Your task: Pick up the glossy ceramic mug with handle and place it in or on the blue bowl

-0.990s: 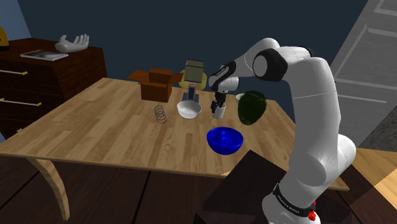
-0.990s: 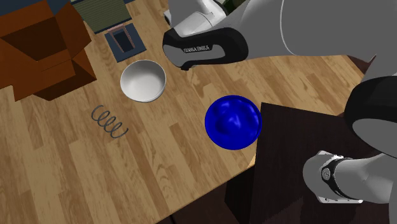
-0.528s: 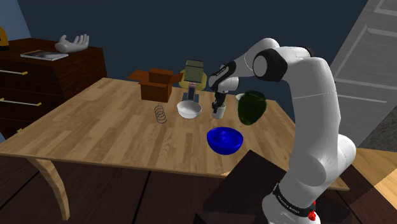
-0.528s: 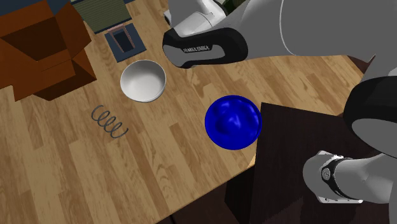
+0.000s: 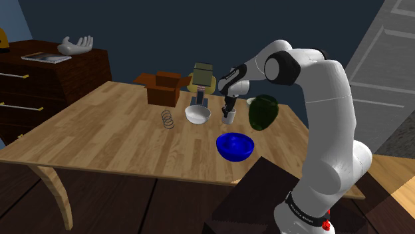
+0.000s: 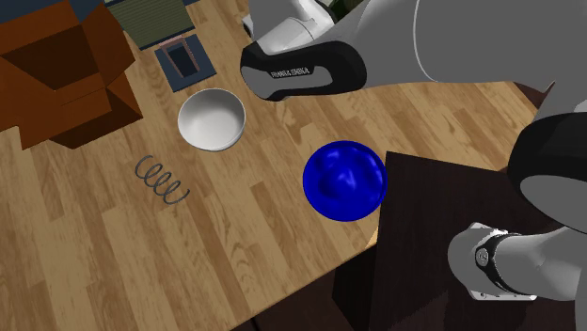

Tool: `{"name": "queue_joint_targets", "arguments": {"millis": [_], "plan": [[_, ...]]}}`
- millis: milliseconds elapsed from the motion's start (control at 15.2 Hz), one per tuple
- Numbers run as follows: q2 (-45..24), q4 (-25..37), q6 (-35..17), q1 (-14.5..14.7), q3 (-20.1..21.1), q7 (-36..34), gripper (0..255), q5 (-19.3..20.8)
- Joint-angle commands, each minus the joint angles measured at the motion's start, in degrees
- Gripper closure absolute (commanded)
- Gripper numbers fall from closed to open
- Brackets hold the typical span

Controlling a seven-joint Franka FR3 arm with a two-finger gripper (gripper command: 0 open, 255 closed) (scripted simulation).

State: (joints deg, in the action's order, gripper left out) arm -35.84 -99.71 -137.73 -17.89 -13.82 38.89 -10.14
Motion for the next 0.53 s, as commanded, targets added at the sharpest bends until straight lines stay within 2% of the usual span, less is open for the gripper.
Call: {"name": "queue_joint_targets", "arguments": {"millis": [0, 462], "plan": [[0.5, 0.0, 0.5, 0.1, -0.1, -0.1, 255, 0.1], [4.0, 0.4, 4.2, 0.6, -0.9, -0.6, 255, 1.2]]}}
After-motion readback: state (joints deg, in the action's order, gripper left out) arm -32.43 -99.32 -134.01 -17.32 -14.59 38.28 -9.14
